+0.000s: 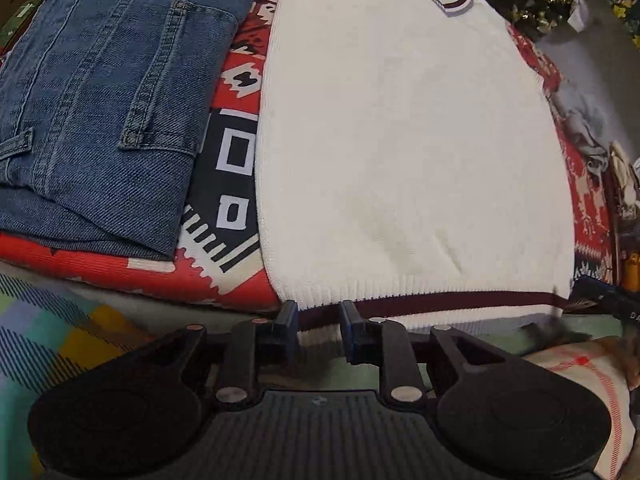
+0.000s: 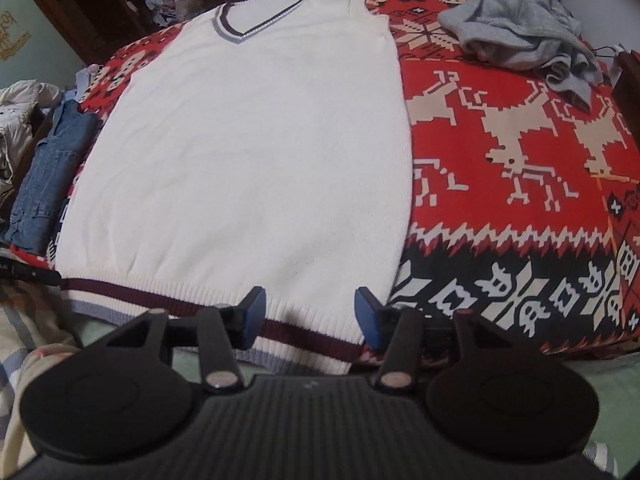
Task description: Fold clothes
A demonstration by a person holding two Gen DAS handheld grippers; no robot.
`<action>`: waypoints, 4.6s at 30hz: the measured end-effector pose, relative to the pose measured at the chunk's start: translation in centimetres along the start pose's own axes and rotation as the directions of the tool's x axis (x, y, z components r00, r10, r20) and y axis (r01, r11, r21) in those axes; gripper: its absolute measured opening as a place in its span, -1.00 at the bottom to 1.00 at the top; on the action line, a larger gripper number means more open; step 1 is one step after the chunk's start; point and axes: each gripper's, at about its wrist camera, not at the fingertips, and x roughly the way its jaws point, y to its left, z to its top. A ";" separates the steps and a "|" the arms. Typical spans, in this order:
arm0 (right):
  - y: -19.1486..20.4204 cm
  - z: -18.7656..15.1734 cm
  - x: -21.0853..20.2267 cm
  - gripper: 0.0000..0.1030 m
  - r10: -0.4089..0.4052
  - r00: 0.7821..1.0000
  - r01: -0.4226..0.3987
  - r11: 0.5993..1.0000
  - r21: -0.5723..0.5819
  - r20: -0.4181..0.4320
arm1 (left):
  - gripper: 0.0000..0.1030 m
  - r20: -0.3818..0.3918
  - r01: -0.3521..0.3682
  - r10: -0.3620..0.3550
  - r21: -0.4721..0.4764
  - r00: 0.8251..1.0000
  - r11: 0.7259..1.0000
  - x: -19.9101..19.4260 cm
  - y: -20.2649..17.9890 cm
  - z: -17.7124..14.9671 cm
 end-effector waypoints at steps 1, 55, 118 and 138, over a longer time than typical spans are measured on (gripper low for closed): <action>-0.1 0.0 0.0 0.04 0.005 1.000 -0.005 1.000 0.008 0.000 | -0.35 0.000 -0.005 0.005 -0.006 1.000 1.000 0.0 0.1 0.0; -3.7 0.0 7.1 0.10 0.165 0.921 -0.071 0.961 0.266 -0.351 | -0.83 0.016 0.165 -0.165 -0.076 0.986 0.983 1.8 0.1 0.7; -4.0 4.1 0.6 -0.89 0.124 0.973 -0.185 0.921 0.342 0.193 | -0.89 0.297 0.352 -0.276 -0.243 0.914 0.904 -2.0 2.1 6.7; -2.8 7.4 3.9 0.00 0.049 0.870 -0.007 0.996 -0.088 0.490 | -0.02 0.443 0.031 -0.137 0.237 0.886 0.971 -1.7 -1.8 10.6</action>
